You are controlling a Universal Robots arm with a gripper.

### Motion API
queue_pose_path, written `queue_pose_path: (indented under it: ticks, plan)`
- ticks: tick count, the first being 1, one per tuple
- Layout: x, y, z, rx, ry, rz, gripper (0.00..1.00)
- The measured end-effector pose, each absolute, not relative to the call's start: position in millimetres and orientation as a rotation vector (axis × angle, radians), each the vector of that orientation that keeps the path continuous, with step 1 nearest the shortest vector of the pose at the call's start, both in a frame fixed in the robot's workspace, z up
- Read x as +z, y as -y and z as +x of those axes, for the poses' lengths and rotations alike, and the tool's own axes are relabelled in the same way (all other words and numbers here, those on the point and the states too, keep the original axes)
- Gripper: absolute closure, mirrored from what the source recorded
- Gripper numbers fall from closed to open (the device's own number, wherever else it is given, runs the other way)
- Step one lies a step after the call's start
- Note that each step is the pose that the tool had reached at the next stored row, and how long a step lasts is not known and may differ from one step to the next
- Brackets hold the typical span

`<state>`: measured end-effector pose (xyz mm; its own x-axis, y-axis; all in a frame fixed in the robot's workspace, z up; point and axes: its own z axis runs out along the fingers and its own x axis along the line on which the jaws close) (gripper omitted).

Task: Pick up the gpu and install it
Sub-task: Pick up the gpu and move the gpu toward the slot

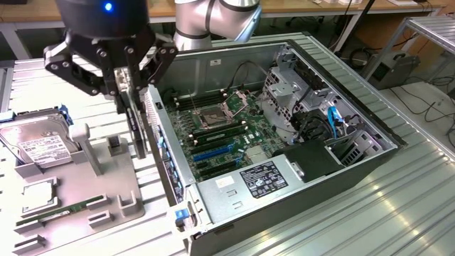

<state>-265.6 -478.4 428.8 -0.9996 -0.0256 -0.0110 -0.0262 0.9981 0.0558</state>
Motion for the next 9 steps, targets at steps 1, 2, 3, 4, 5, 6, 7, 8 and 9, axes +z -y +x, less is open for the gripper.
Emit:
queue_pose_path:
  ticks: [1, 2, 3, 4, 5, 6, 7, 8, 9]
  plan:
    - [433, 479, -263, 0.088, -3.131, -0.041, 0.74]
    - [437, 481, -259, 0.088, -3.134, -0.041, 0.74]
    - [442, 482, -255, 0.088, -3.136, -0.040, 0.74]
    - [447, 482, -251, 0.088, -3.139, -0.040, 0.74]
    - [451, 483, -247, 0.088, -3.142, -0.040, 0.74]
    - [455, 484, -243, 0.089, -3.145, -0.040, 0.74]
    - [458, 484, -237, 0.090, -3.149, -0.040, 0.74]
    - [460, 484, -233, 0.090, -3.152, -0.040, 0.74]
    - [461, 485, -229, 0.091, -3.154, -0.040, 0.74]
